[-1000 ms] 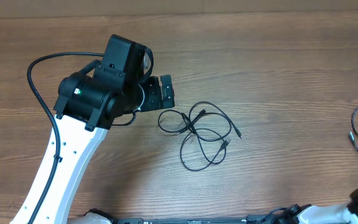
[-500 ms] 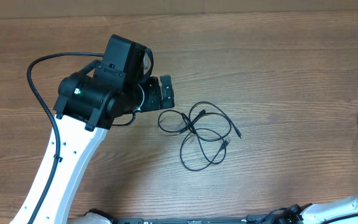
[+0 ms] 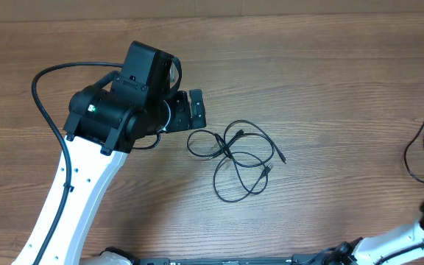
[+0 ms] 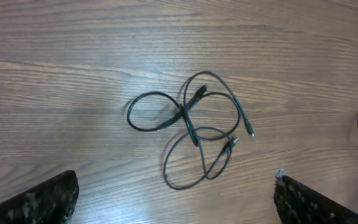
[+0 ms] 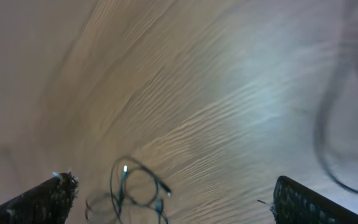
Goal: Untangle cables
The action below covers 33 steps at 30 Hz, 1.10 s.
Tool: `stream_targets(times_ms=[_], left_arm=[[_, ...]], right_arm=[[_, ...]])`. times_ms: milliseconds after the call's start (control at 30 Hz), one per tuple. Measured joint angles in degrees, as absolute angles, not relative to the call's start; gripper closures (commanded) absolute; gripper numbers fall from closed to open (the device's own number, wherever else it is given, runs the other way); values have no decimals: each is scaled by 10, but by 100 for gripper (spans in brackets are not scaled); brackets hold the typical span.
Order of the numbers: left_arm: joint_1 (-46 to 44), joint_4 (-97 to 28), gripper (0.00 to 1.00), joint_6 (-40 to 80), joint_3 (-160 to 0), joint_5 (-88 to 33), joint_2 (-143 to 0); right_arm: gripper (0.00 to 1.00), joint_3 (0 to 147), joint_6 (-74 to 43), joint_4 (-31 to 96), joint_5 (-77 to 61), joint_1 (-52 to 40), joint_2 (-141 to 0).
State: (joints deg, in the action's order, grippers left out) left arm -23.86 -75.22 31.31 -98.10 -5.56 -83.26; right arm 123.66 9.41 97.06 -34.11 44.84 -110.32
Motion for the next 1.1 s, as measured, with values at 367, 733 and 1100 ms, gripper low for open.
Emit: stream_targets(times_ms=[367,733,1100], left_arm=[[-239,-790,0,313,-981,64,-833],[-224,-817,1,313,-981,170,-833],[-118,-843,0,282,-981,152,-833]], right_arm=[[0,1237,126,968,-306,151,-1103],[0,1237,134,958,-280,-73,-1108],[0,1176,132,905,-271,-197,-1123]])
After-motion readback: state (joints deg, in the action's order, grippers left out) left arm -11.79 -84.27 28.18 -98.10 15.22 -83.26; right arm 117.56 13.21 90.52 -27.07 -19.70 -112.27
